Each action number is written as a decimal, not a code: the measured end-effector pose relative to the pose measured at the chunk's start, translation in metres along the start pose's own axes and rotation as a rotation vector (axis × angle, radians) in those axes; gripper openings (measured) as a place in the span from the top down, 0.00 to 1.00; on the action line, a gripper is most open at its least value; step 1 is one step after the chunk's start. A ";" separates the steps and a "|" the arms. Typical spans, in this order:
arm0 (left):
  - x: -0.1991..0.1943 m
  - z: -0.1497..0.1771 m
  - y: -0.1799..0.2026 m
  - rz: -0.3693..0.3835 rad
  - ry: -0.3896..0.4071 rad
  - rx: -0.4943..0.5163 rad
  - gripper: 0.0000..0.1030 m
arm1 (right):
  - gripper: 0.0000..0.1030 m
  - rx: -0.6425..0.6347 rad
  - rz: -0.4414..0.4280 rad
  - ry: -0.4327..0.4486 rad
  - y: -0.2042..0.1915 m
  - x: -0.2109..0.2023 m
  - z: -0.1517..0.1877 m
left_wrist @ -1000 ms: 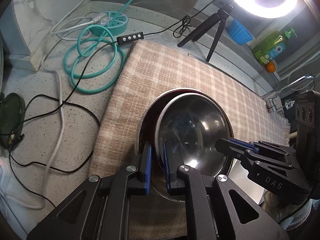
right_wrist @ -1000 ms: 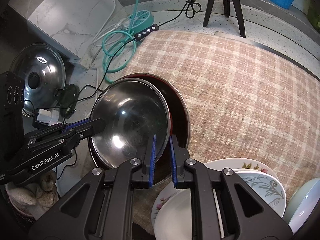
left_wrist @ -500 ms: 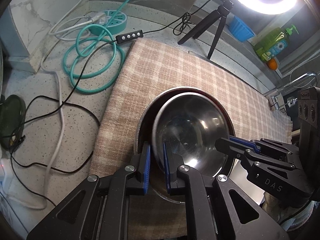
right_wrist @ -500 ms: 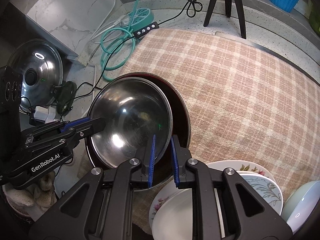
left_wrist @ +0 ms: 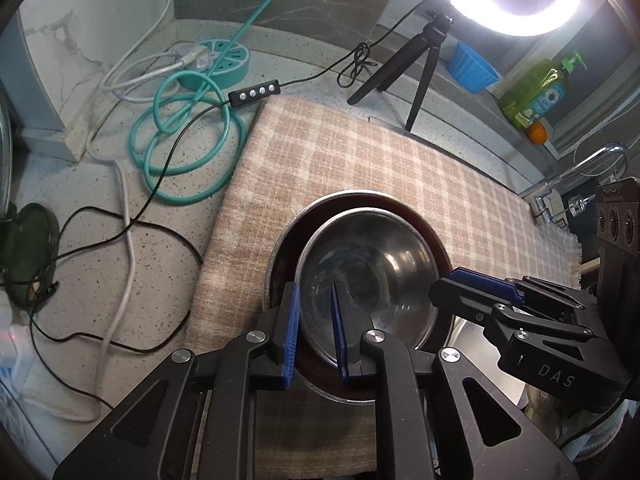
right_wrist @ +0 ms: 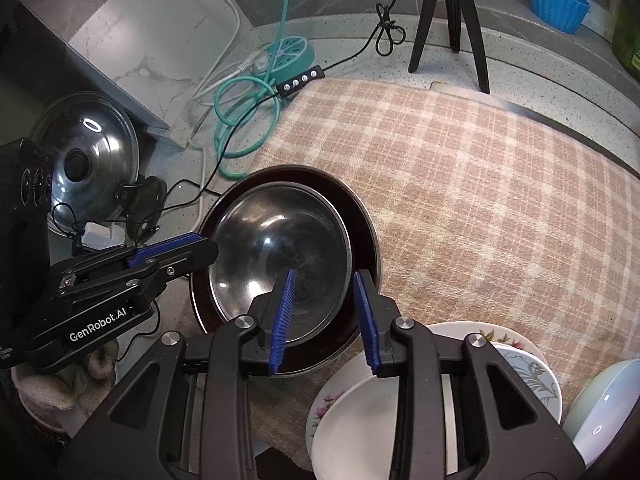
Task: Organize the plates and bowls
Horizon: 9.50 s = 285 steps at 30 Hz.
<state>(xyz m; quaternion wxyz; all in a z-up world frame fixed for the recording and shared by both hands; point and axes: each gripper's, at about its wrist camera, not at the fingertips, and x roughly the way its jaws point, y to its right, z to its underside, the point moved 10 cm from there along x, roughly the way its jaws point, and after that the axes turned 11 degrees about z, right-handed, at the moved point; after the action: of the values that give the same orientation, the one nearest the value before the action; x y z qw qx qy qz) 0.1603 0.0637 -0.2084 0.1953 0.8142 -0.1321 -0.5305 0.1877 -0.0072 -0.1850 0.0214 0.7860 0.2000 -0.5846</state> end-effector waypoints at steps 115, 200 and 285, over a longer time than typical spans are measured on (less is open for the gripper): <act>0.091 0.073 0.258 0.308 -0.159 0.233 0.88 | 0.90 0.369 0.080 0.087 0.260 -0.115 0.121; -0.007 0.011 -0.006 0.110 0.021 -0.116 0.87 | 0.88 0.049 -0.049 -0.019 0.007 0.005 -0.010; -0.011 0.024 -0.023 0.136 0.045 -0.141 0.90 | 0.88 0.191 -0.145 -0.023 0.027 0.002 0.019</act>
<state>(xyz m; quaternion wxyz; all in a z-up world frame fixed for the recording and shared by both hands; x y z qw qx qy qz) 0.1338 0.0841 -0.2184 0.2907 0.7994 -0.1446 -0.5055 0.1799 -0.0368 -0.1988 -0.0936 0.7613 0.1997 -0.6098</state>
